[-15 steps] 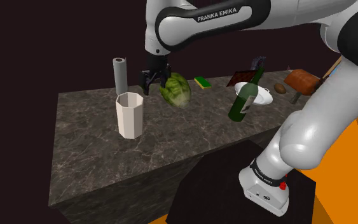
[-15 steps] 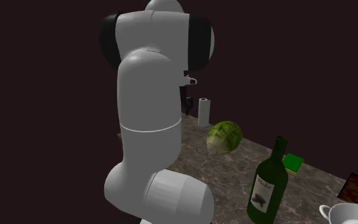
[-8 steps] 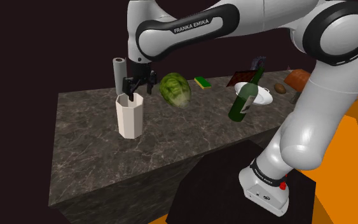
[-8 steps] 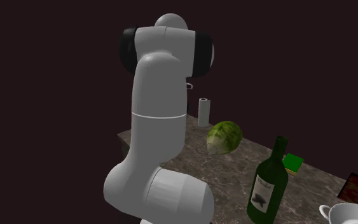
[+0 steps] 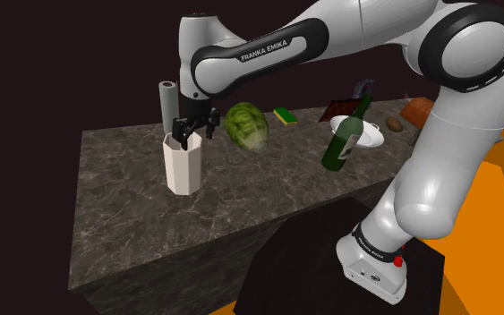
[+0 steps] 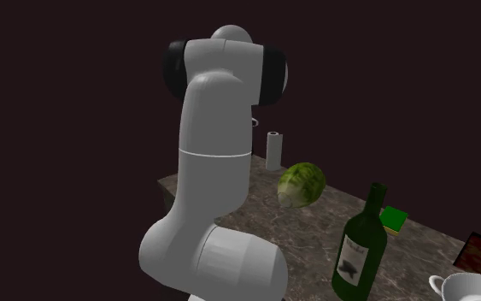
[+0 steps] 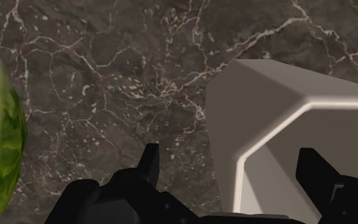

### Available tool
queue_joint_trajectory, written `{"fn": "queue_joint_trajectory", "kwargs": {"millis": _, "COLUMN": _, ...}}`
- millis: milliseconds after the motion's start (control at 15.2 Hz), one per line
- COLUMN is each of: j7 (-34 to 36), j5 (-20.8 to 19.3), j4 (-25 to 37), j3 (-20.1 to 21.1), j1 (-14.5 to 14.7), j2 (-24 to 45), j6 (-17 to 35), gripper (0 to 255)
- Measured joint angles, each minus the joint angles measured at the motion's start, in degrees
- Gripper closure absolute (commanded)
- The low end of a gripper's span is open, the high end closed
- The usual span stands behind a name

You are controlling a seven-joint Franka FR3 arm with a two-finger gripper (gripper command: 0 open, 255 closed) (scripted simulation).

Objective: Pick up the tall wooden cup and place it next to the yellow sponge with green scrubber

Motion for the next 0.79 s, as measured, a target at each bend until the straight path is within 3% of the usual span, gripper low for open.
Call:
{"fn": "queue_joint_trajectory", "kwargs": {"millis": 198, "j7": 0.0, "j5": 0.0, "j4": 0.0, "j3": 0.0, "j1": 0.0, "j2": 0.0, "j6": 0.1, "gripper": 0}}
{"fn": "queue_joint_trajectory", "kwargs": {"millis": 264, "j7": 0.0, "j5": 0.0, "j4": 0.0, "j3": 0.0, "j1": 0.0, "j2": 0.0, "j6": 0.1, "gripper": 255}}
{"fn": "queue_joint_trajectory", "kwargs": {"millis": 792, "j7": 0.0, "j5": 0.0, "j4": 0.0, "j3": 0.0, "j1": 0.0, "j2": 0.0, "j6": 0.1, "gripper": 255}}
